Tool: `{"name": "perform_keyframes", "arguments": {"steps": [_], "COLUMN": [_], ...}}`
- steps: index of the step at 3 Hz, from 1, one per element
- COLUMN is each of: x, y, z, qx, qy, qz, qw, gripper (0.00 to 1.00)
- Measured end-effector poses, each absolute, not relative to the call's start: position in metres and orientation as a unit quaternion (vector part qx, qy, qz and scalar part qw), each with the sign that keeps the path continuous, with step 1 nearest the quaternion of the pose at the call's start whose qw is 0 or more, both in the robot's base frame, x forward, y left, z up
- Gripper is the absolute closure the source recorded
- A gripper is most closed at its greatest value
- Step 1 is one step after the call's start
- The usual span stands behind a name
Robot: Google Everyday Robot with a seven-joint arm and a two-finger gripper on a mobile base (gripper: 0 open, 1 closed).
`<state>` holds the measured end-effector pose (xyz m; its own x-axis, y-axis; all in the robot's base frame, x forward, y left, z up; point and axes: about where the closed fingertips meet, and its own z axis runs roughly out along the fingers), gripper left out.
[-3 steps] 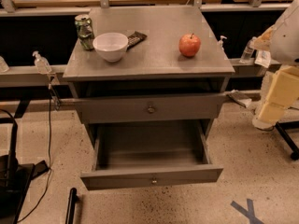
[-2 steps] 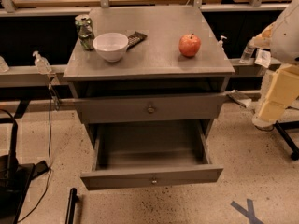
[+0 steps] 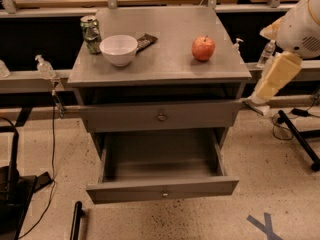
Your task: Place apple into middle drawer
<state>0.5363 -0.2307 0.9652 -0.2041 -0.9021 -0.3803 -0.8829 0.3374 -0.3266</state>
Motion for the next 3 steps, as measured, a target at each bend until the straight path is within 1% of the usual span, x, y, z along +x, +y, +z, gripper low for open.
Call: {"name": "perform_keyframes", "arguments": {"steps": [1,2,3], "x": [0.62,0.679,0.73], "y": [-0.216,-0.198,-0.179], "z": [0.957,0.953,0.941], "qx": [-0.558,-0.534,-0.482], "qy": [0.769,0.765,0.777], "qz": [0.019,0.051,0.083], "qw": [0.311,0.355,0.396], "gripper": [0.0,0.0,0.0]}}
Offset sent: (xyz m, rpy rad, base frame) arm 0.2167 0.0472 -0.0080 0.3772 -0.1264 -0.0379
